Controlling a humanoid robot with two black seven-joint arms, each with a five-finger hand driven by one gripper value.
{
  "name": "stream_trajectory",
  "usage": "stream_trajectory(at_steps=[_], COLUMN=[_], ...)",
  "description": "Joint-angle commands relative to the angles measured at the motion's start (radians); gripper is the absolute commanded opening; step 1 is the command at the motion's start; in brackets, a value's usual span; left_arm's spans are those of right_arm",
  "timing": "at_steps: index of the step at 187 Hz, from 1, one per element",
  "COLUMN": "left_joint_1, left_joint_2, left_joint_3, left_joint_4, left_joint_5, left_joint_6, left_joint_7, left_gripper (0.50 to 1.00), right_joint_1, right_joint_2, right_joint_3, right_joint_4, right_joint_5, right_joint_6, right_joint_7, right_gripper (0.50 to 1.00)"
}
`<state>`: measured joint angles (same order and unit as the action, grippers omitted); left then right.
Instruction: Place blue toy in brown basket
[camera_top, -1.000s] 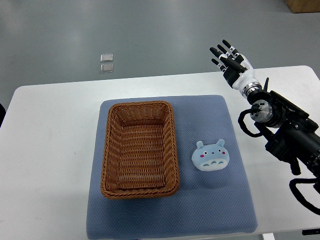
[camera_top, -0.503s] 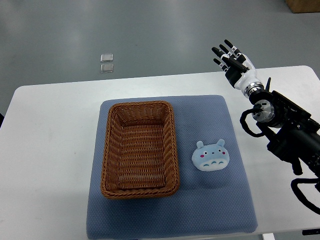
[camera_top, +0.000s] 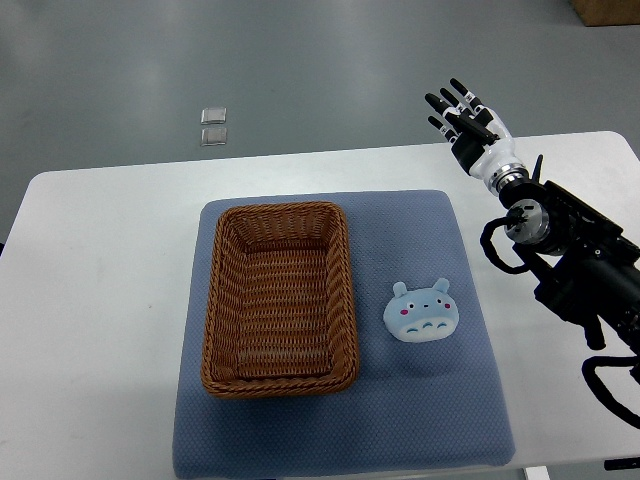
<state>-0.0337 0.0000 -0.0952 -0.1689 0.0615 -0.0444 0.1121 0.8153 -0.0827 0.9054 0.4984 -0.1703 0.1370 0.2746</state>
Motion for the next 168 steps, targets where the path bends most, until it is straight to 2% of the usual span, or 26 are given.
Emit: stream_trajectory(at_steps=[1,18,96,110,143,168], left_joint_1=[0.0,0.0,0.0,0.0,0.0,0.0], left_joint_2=[0.0,0.0,0.0,0.0,0.0,0.0], left_joint_3=[0.0,0.0,0.0,0.0,0.0,0.0], left_joint_4=[-0.001,0.0,0.0,0.0,0.0,0.0], left_joint_5=[0.0,0.0,0.0,0.0,0.0,0.0], left_joint_6=[0.0,0.0,0.0,0.0,0.0,0.0], left_joint_7=[0.0,0.0,0.0,0.0,0.0,0.0], left_gripper=[1.0,1.0,1.0,1.0,1.0,1.0], right_joint_1=[0.004,-0.002,-0.005,-0.012,-0.058,-0.058], right_joint_2=[-0.002,-0.026,-0.055,-0.081,-0.195,-0.262], right_joint_3=[0.0,-0.002,-0.008,-0.01,-0.022,-0.106], right_joint_4=[0.0,0.045,0.088,0.138,0.308,0.396], right_joint_5=[0.002,0.005,0.006,0.006,0.0,-0.006], right_joint_6=[0.001,-0.004,-0.011,-0.02,-0.106,-0.111], right_joint_7=[0.0,0.0,0.0,0.0,0.0,0.0], right_gripper=[0.911,0.911,0.911,0.911,0.911,0.911])
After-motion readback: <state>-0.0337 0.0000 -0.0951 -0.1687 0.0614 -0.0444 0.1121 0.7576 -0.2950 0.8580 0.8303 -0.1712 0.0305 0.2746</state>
